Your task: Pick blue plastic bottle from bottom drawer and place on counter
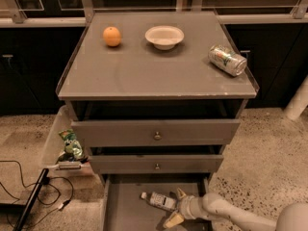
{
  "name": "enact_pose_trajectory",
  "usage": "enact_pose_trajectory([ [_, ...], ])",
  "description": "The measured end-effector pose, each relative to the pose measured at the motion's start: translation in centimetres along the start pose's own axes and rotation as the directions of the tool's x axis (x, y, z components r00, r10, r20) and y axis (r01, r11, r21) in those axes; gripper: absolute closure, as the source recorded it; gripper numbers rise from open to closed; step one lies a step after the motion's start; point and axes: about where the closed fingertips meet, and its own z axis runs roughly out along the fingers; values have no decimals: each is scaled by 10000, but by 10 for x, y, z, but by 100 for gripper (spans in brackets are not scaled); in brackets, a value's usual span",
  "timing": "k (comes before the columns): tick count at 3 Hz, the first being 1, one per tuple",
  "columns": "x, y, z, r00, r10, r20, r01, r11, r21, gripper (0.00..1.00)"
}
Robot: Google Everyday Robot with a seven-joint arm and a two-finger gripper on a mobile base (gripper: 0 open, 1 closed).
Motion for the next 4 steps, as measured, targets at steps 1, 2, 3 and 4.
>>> enact_pose_trajectory([
  [1, 2, -13, 13, 9981, -579, 193, 575, 9982, 172, 0],
  [2, 6, -21, 25, 9957, -904, 180, 901, 9958, 165, 0],
  [3, 15, -26, 35, 9954, -934, 203, 938, 9955, -169, 0],
  [4, 22, -27, 41, 9957, -897, 226, 907, 9948, -469, 0],
])
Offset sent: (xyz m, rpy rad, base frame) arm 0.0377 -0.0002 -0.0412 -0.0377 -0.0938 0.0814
